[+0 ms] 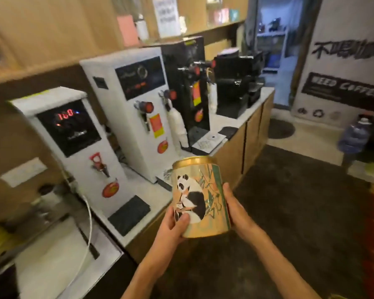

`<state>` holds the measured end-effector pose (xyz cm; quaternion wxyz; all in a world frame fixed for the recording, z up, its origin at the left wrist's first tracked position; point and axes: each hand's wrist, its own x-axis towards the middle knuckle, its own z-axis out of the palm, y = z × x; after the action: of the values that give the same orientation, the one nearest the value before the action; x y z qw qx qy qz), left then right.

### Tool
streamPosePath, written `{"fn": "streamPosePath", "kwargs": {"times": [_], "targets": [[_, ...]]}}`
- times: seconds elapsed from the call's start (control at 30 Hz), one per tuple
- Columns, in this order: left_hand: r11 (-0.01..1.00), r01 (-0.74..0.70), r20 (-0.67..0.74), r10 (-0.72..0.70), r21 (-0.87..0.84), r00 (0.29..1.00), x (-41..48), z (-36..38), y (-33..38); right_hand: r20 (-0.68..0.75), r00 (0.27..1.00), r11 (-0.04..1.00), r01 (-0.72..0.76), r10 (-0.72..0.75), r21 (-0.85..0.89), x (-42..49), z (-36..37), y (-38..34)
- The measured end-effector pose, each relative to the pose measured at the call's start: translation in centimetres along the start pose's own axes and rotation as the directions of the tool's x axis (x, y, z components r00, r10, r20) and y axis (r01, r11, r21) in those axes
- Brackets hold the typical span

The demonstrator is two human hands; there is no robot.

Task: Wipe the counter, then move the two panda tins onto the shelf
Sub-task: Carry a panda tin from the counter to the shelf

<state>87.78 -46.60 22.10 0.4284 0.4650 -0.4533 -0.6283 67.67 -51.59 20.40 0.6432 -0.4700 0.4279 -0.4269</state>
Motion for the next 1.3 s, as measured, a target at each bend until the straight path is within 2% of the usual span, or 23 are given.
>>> {"fn": "streamPosePath", "kwargs": {"times": [0.17, 0.37, 0.5, 0.6, 0.7, 0.83, 0.93, 1.03, 1.17, 1.3], "targets": [[0.975, -0.210, -0.263, 0.222, 0.071, 0.939, 4.8, -3.4, 7.9, 0.272, 0.948, 0.967, 0.208, -0.163, -0.146, 10.2, 2.4, -8.3], [0.907, -0.371, -0.512, 0.419, 0.199, 0.750, 9.8, -4.9, 15.8, 0.608, 0.769, 0.920, 0.361, -0.199, -0.156, 19.3, 4.6, -17.2], [0.842, -0.429, -0.558, 0.538, 0.326, 0.632, 11.7, -7.0, 21.4, 0.751, 0.624, 0.848, 0.501, -0.215, -0.174, 25.3, 6.7, -24.3], [0.773, -0.434, -0.510, 0.632, 0.462, 0.583, 12.7, -9.0, 27.7, 0.825, 0.507, 0.779, 0.611, -0.248, -0.141, 28.9, 10.0, -30.5], [0.696, -0.356, -0.453, 0.693, 0.624, 0.561, 14.6, -12.9, 35.2, 0.837, 0.432, 0.717, 0.693, -0.335, -0.071, 34.0, 14.3, -37.0], [0.634, -0.184, -0.459, 0.701, 0.751, 0.545, 18.0, -19.9, 44.4, 0.832, 0.428, 0.712, 0.700, -0.353, -0.057, 42.5, 21.2, -43.0], [0.636, -0.130, -0.451, 0.662, 0.761, 0.599, 22.0, -26.8, 48.4, 0.846, 0.426, 0.697, 0.711, -0.321, -0.094, 49.0, 26.6, -44.6], [0.676, -0.051, -0.509, 0.600, 0.736, 0.617, 26.6, -34.1, 50.4, 0.857, 0.460, 0.689, 0.700, -0.231, -0.190, 55.0, 31.2, -45.5], [0.713, -0.021, -0.541, 0.550, 0.701, 0.637, 31.6, -41.5, 51.9, 0.830, 0.551, 0.764, 0.572, -0.086, -0.300, 63.0, 36.6, -45.8], [0.734, 0.012, -0.612, 0.557, 0.679, 0.562, 35.7, -47.3, 52.6, 0.779, 0.627, 0.784, 0.485, -0.002, -0.388, 69.5, 41.2, -45.6]]}}
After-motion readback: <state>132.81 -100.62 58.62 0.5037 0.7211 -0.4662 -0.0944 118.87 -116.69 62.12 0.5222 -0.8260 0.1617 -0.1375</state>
